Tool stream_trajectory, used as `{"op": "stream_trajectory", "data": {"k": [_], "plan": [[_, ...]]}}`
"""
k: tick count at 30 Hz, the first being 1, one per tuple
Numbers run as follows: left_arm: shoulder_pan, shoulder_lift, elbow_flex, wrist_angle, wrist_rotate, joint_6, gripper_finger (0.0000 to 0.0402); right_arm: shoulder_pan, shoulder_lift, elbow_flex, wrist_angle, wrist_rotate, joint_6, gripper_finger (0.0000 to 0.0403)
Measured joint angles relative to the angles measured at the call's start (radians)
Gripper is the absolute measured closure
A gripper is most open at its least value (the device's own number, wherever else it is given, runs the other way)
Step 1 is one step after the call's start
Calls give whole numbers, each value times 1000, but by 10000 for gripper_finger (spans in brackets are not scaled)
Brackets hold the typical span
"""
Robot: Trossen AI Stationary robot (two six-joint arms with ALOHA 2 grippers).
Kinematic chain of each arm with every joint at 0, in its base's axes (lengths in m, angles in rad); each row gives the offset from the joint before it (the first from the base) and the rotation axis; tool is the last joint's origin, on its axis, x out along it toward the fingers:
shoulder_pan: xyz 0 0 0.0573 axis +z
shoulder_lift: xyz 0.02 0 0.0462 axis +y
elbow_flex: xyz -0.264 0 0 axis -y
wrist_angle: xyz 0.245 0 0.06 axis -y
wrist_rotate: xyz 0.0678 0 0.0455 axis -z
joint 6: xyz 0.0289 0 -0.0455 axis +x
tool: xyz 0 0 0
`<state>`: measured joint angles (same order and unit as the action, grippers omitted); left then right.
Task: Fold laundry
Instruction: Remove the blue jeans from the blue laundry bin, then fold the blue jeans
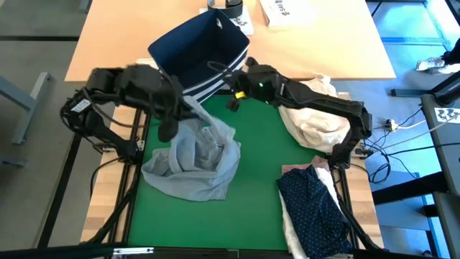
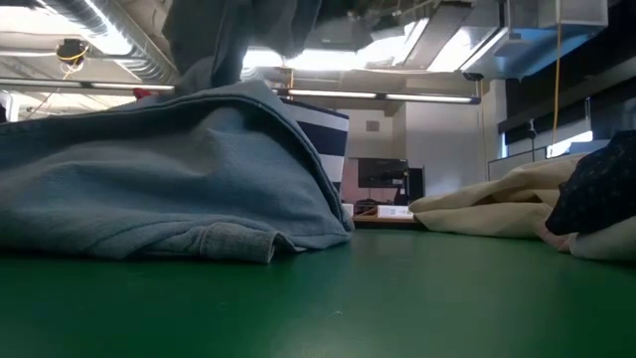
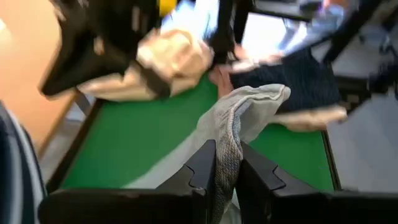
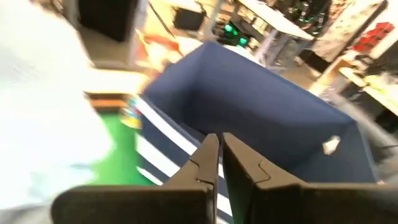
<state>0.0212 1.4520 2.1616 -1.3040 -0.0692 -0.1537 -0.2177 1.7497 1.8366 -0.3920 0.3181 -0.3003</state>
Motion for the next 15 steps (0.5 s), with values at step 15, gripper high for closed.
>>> {"op": "stream_trajectory", "data": {"k": [15], "plan": [[-123,233,0,-125,-209,117,260,393,-28,195,-694,39,613,260]]}}
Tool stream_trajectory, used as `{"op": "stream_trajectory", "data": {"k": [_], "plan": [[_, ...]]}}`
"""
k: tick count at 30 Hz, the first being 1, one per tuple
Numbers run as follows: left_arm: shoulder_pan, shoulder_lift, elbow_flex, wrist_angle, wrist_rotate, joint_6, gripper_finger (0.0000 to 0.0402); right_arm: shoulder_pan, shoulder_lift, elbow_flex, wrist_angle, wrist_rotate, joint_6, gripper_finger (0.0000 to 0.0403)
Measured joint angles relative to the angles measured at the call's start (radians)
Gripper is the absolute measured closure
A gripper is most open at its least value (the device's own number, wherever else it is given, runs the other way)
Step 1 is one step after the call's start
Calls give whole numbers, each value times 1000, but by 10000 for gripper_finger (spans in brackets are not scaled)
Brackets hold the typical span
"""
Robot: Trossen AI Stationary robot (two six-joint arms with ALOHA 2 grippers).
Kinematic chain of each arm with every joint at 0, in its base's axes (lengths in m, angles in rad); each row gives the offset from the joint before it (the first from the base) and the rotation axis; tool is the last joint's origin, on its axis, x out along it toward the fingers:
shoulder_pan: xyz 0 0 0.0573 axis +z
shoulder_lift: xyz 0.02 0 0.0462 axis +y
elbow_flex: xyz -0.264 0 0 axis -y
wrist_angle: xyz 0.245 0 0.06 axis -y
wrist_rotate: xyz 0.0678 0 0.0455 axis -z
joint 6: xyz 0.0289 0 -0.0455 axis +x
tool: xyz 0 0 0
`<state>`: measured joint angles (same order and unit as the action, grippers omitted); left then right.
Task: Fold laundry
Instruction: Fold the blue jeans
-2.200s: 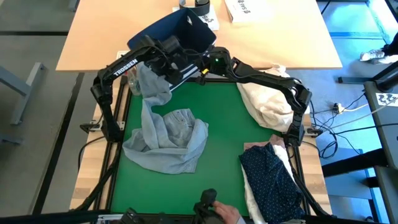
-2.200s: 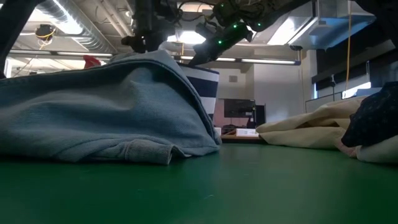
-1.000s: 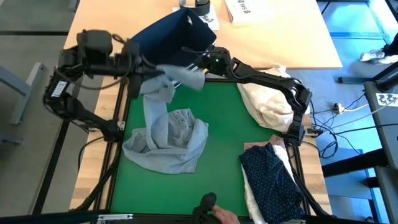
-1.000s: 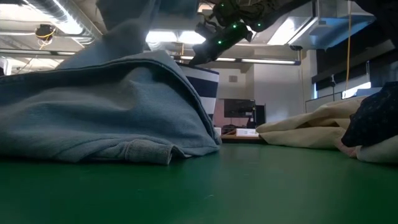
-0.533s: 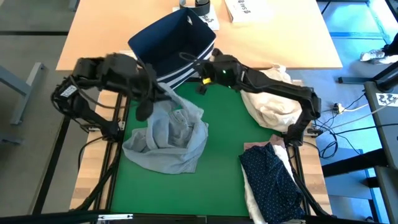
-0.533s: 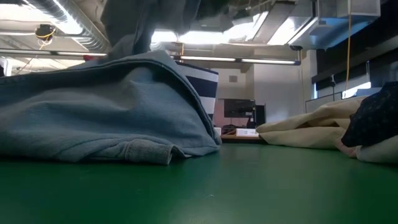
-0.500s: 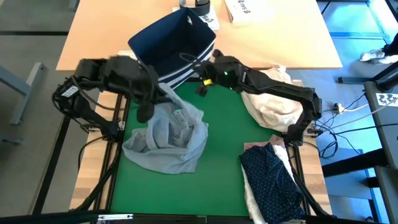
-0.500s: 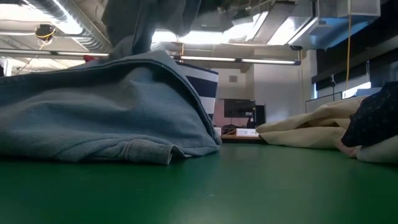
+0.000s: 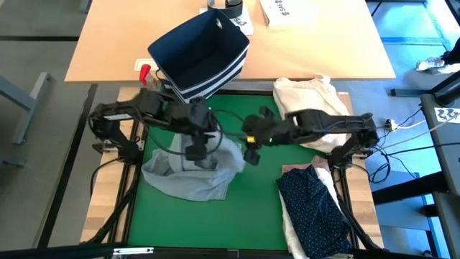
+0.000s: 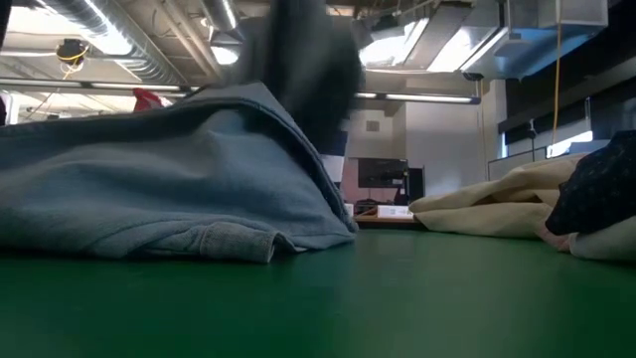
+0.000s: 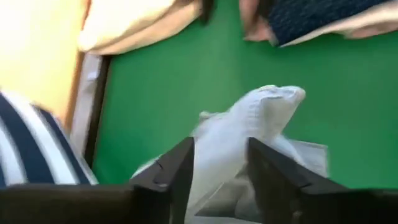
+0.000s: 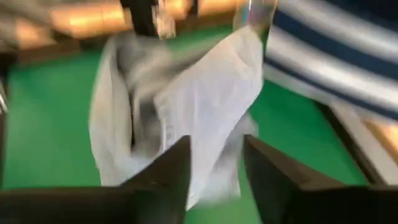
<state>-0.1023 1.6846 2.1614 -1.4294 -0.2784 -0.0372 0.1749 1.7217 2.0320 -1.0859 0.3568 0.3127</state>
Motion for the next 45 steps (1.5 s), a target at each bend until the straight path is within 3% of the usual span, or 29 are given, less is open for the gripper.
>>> {"op": "stream_trajectory", "data": {"k": [6,13,16,21,25,31,36,41,45], "plan": [[-22,47,0,-66,-10,-76,202,101,-12,-61,-277,17,86,175],[-84,35,0,-86,1,-237,193,146,-173,-395,-269,45,70,180],[-108,35,-12,-74,3,-341,193,131,-299,-620,-151,7,46,194],[-142,35,-130,-31,7,-463,193,81,-506,-955,197,-164,-5,211],[-179,33,-261,14,19,-580,193,51,-578,-1136,463,-276,-11,213],[-253,35,-482,182,149,-637,193,55,-562,-1211,642,-316,27,213],[-274,7,-637,181,173,-636,193,54,-540,-1212,714,-286,85,213],[-268,-166,-796,286,174,-627,196,54,-505,-1211,765,-251,153,213],[-269,-327,-967,479,115,-657,206,53,-454,-1211,854,-252,213,213]]}}
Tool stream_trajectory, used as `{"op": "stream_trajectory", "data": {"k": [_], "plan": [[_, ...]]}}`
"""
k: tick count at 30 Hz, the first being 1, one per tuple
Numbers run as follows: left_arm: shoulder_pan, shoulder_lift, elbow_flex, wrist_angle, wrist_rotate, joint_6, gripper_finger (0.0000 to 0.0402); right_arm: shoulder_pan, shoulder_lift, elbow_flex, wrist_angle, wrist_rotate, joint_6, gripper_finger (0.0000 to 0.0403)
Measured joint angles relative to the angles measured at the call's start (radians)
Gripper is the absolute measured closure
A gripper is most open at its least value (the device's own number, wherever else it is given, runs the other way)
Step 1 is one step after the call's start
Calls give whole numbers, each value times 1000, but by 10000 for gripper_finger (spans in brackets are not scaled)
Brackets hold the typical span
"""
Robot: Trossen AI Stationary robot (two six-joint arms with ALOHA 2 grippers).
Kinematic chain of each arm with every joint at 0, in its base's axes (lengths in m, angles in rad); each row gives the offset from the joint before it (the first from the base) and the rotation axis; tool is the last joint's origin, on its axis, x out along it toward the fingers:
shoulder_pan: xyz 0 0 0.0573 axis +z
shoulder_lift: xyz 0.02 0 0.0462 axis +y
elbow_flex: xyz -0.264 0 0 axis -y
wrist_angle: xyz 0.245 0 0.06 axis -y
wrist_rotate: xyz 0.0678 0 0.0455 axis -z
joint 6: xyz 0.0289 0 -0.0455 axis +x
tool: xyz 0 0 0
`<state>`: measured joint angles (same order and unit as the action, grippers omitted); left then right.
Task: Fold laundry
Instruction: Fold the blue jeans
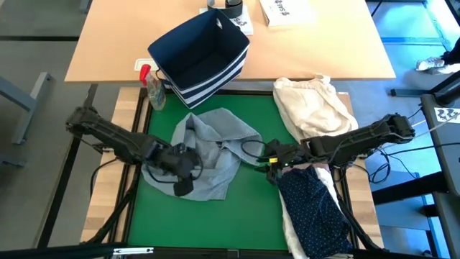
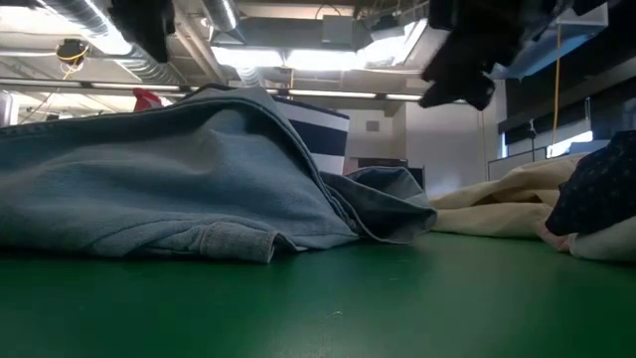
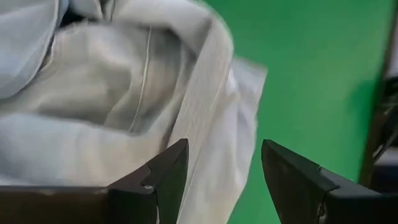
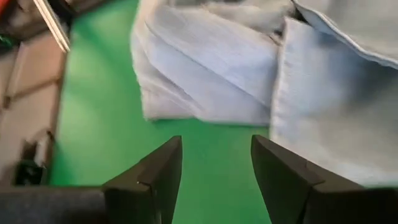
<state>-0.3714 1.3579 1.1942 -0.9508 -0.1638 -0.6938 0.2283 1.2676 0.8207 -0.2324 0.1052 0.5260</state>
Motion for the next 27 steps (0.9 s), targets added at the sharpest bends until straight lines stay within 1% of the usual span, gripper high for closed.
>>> {"op": "stream_trajectory", "data": {"k": [2,5,8,11,15,18,20,24,27], "plan": [[-2,-58,-84,117,3,-8,209,0,37,0,72,-35,36,213],[-4,-90,-167,228,11,-10,210,2,113,0,188,-130,79,213],[-3,-91,-207,274,-2,-2,211,27,202,0,277,-206,113,213],[-2,-81,-241,267,-51,4,211,62,299,1,362,-232,131,214],[0,-79,-272,268,-91,-2,211,97,436,1,508,-238,180,222],[0,-79,-280,266,-86,-3,211,107,535,4,642,-236,236,234],[0,-79,-280,270,-80,-3,211,106,601,33,702,-230,266,244],[0,-79,-280,274,-81,-3,211,105,720,131,707,-230,276,258],[0,-79,-280,275,-81,-3,211,105,793,206,702,-232,274,260]]}}
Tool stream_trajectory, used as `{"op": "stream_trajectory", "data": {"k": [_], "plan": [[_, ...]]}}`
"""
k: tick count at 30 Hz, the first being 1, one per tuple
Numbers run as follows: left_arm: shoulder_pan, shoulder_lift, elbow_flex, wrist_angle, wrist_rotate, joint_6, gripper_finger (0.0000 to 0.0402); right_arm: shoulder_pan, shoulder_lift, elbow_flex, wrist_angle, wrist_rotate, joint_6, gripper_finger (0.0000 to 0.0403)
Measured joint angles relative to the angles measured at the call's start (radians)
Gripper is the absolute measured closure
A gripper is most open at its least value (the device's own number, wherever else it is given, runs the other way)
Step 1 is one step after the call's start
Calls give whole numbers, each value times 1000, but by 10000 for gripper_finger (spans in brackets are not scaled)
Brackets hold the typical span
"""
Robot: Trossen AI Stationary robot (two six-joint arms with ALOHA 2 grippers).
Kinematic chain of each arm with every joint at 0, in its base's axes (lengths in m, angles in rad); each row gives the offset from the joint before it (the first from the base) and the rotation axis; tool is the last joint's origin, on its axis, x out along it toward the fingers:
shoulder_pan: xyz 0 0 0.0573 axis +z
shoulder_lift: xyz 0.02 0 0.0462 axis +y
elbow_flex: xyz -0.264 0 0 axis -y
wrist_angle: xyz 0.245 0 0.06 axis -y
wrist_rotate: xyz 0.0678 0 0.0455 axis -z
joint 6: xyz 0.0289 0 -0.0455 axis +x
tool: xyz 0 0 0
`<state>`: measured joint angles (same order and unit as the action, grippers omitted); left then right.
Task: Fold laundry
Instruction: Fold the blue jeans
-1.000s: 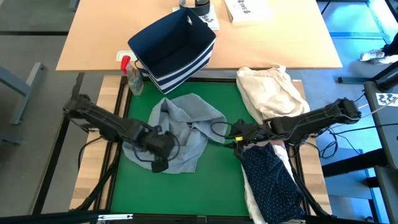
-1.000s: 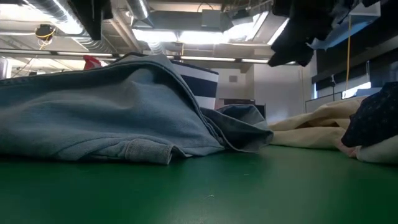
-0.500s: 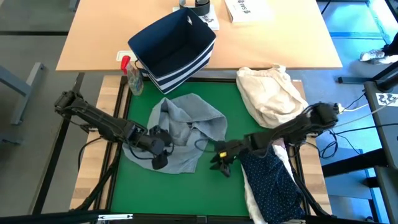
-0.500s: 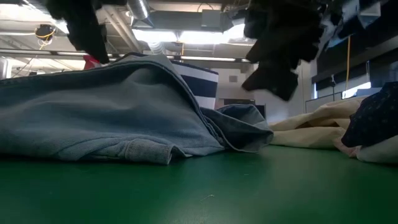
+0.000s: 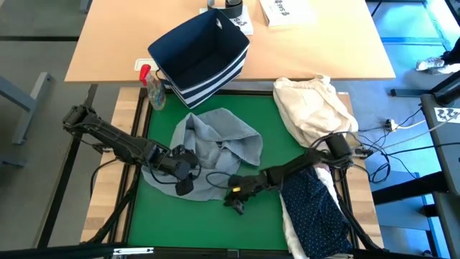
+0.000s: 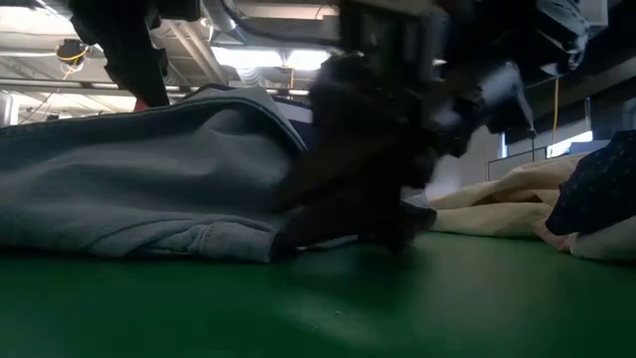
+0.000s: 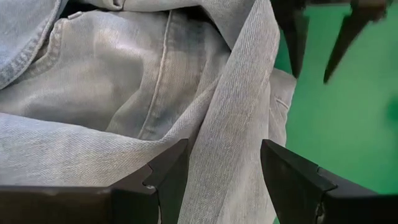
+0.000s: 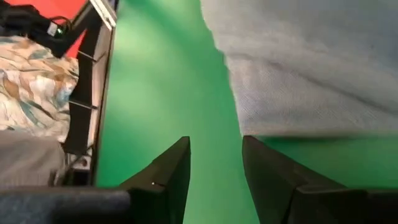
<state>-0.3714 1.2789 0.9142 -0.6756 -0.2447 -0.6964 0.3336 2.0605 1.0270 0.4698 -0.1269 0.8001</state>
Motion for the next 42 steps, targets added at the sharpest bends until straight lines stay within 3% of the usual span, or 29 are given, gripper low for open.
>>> {"op": "stream_trajectory", "data": {"k": [9,16,23,26,30,42], "plan": [[0,0,1,23,0,-4,211,-7,56,152,-143,143,-90,270],[0,0,1,80,5,-34,211,-14,55,183,-142,172,-152,392],[-7,0,1,131,46,-34,211,-12,17,182,-225,139,-196,399],[-36,0,1,224,103,-6,211,-13,-40,186,-311,76,-233,387],[-86,32,3,353,103,71,211,-19,-99,183,-512,21,-259,366],[-130,405,34,505,91,215,214,-19,-324,184,-1017,118,-314,328]]}}
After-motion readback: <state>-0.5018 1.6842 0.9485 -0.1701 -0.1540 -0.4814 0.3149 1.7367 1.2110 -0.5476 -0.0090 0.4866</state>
